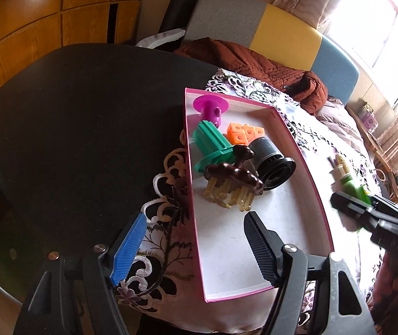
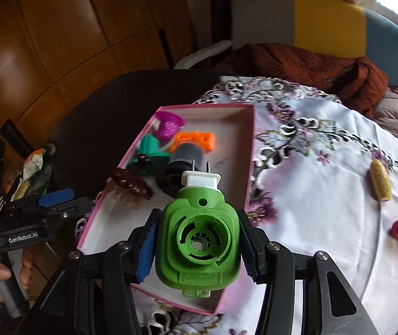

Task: Organize rigid objects
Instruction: 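Carry the green plug device into the tray and open the right gripper, then move both tools back toward the remaining toys on the cloth, then grasp the yellow textured egg with the left gripper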

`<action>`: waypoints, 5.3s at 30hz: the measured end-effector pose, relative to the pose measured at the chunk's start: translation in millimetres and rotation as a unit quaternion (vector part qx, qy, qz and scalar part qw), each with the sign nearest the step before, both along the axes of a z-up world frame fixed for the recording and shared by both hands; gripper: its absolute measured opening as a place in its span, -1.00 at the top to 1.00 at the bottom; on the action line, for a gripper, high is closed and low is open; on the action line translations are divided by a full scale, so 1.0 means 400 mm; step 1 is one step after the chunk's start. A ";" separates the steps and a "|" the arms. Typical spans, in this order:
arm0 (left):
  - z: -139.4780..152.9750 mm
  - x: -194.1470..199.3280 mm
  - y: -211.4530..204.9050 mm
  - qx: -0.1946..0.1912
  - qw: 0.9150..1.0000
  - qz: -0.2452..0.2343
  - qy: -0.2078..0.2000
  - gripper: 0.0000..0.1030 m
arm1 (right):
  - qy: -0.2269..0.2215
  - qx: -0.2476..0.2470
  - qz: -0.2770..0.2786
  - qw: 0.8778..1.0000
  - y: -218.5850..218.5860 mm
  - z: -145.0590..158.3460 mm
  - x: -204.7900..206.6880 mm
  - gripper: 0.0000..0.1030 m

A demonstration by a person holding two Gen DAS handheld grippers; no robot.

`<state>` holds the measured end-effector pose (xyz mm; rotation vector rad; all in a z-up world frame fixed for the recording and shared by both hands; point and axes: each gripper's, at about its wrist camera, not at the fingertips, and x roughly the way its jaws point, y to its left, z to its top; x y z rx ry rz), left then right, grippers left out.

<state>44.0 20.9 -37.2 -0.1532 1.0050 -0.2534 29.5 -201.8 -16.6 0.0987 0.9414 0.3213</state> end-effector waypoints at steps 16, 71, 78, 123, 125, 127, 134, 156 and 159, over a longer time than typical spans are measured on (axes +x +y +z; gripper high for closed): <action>-0.023 0.004 0.022 -0.002 1.000 0.013 0.012 -0.41 | 0.051 -0.036 -0.040 0.997 0.037 -0.128 0.165 -0.02; 0.041 -0.031 -0.009 0.038 0.999 0.003 -0.029 -0.41 | -0.012 -0.043 -0.099 0.994 -0.055 -0.033 0.067 -0.60; 0.049 -0.033 -0.022 0.043 0.998 -0.004 -0.035 -0.41 | -0.026 -0.061 -0.131 0.989 -0.149 -0.010 0.050 -0.63; -0.016 0.198 -0.953 0.037 0.959 -0.278 0.023 -0.49 | -0.033 0.061 -0.554 0.830 -0.910 -0.010 -0.225 -0.72; -0.029 0.222 -0.987 0.034 0.960 -0.276 0.028 -0.53 | -0.033 0.062 -0.549 0.833 -0.908 -0.010 -0.219 -0.72; -0.042 0.246 -1.024 0.027 0.960 -0.276 0.034 -0.53 | -0.032 0.065 -0.547 0.834 -0.906 -0.012 -0.216 -0.73; -0.110 0.313 -1.118 0.046 0.962 -0.264 0.057 -0.57 | -0.023 0.066 -0.529 0.846 -0.894 -0.021 -0.195 -0.73; -0.057 -0.021 -0.867 0.089 0.933 -0.349 -0.016 0.57 | 0.003 0.140 -0.609 0.780 -1.003 -0.075 -0.288 -0.73; -0.062 -0.026 -0.824 0.064 0.938 -0.340 0.005 0.57 | 0.022 0.127 -0.596 0.793 -0.988 -0.088 -0.268 -0.72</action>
